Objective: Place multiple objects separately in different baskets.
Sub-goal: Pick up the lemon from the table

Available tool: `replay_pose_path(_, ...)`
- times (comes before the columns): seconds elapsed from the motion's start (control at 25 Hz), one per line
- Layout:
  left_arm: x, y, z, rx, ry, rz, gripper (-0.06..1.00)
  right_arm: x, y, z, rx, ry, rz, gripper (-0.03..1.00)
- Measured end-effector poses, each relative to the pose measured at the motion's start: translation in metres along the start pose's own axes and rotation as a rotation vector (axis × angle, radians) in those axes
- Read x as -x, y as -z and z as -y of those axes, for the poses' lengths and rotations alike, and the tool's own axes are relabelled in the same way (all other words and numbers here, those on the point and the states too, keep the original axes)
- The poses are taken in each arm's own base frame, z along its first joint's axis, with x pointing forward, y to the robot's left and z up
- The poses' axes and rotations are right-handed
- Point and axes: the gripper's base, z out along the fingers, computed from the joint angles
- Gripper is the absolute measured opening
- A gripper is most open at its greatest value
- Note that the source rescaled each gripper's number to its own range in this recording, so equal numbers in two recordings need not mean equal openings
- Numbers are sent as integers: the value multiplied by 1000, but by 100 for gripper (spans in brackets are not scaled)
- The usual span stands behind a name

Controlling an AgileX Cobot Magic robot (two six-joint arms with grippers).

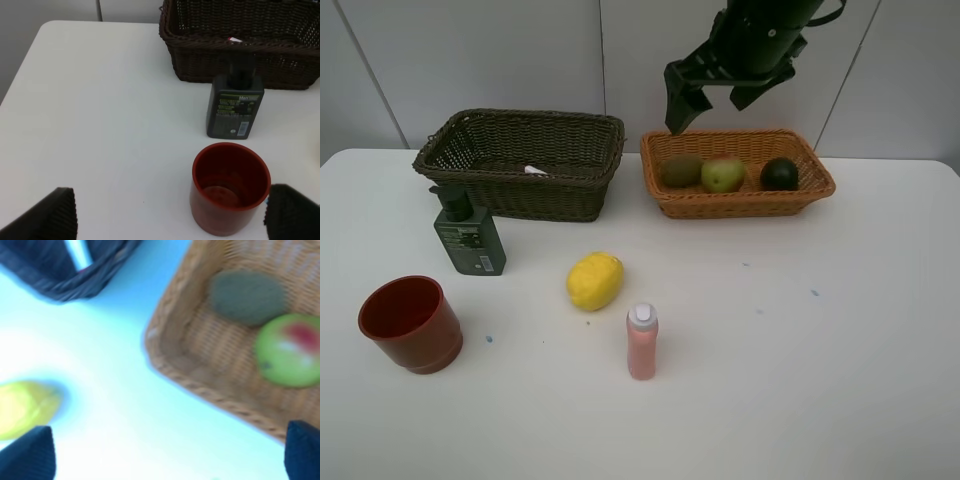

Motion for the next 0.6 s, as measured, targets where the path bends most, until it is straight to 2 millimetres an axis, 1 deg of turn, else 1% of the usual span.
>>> replay_pose_path(0.12, 0, 0, 0, 0, 0, 0, 97, -1, 1, -22, 23, 56, -32, 100)
replay_pose_path(0.28, 0, 0, 0, 0, 0, 0, 97, 0, 3, -55, 53, 137, -32, 100)
replay_pose_path(0.4, 0, 0, 0, 0, 0, 0, 97, -2, 4, -73, 71, 182, -32, 100)
replay_pose_path(0.48, 0, 0, 0, 0, 0, 0, 97, -7, -5, -82, 81, 202, -60, 100)
replay_pose_path(0.6, 0, 0, 0, 0, 0, 0, 97, -19, -28, -95, 101, 224, -132, 100)
